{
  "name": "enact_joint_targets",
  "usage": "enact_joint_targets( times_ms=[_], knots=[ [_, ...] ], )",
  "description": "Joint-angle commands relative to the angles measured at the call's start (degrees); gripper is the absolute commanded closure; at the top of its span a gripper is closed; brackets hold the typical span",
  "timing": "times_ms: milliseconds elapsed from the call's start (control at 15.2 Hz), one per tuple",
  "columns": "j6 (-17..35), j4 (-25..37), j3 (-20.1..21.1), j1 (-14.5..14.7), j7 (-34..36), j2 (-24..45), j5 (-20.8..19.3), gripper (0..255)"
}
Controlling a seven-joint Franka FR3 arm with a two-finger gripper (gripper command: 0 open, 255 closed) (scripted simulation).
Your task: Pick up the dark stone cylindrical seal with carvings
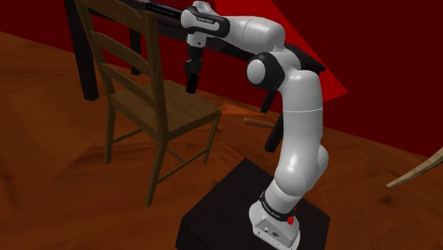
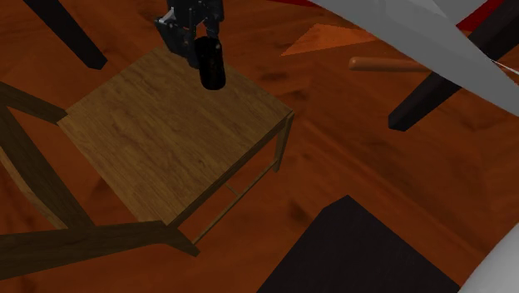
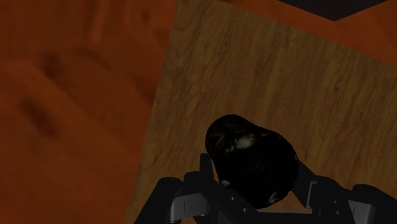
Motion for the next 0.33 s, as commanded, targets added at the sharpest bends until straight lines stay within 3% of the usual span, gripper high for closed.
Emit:
enact_joint_targets(
  times_ms=[0, 264],
  knots=[
    [-2.08, 2.77, 0.02, -0.11, 0.12, 0.69, 0.05, 255],
    [-4.09, 5.35, 0.04, -0.25, 0.20, 1.25, 0.10, 255]
  ],
)
